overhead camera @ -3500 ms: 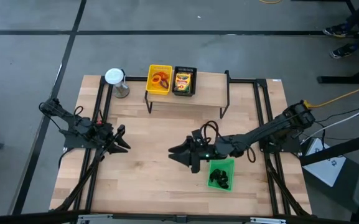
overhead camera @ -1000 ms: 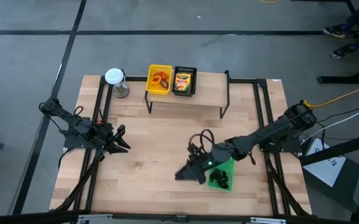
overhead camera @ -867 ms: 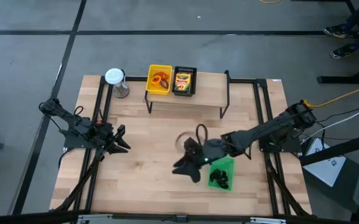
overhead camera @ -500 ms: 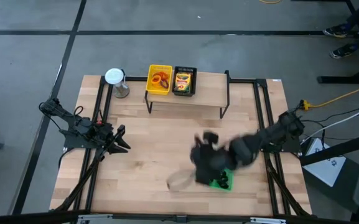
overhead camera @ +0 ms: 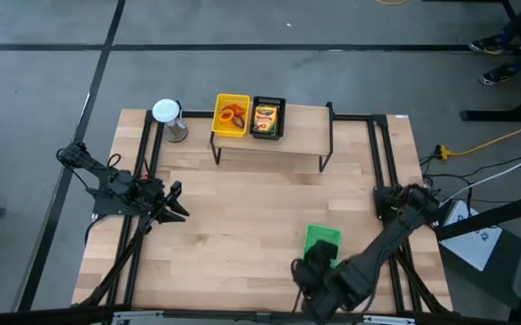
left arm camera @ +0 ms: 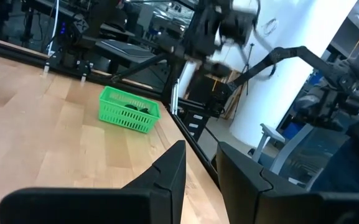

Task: Pick & Place Office Desk Supplies
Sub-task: Put the green bin with rubber bands on the shelf

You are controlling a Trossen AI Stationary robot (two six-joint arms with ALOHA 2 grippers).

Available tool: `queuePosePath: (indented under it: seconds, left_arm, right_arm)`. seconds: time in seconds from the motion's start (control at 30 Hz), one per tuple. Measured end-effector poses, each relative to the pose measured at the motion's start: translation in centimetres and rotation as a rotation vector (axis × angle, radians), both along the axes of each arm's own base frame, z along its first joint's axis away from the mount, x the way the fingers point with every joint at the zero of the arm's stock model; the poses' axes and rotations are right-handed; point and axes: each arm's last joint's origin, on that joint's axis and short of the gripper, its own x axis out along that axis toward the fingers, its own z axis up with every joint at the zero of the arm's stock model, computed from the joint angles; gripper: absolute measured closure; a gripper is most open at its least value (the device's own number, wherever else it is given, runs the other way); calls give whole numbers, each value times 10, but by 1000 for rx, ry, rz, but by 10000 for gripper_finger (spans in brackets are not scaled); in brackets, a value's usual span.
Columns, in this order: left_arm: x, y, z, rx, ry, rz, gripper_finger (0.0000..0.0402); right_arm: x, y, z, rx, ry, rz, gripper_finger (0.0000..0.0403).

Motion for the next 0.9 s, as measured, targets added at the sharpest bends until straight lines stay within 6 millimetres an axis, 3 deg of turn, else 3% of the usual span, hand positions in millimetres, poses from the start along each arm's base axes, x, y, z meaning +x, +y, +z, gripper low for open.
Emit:
queuePosePath:
  seconds: [0.13,0.33,0.6,0.9]
  left_arm:
    - [0,0,0,0,0,0,315]
    - [0,0,0,0,0,0,315]
    - [0,0,0,0,0,-1,315]
    - [0,0,0,0,0,-1,315]
  right_arm:
    - [-9,11,-22,92,63,9,236]
    - [-14,5,-51,89,138,-116,236]
    - [-6,-12,-64,64,181,-187,236]
    - [6,-26,-65,47,189,-142,236]
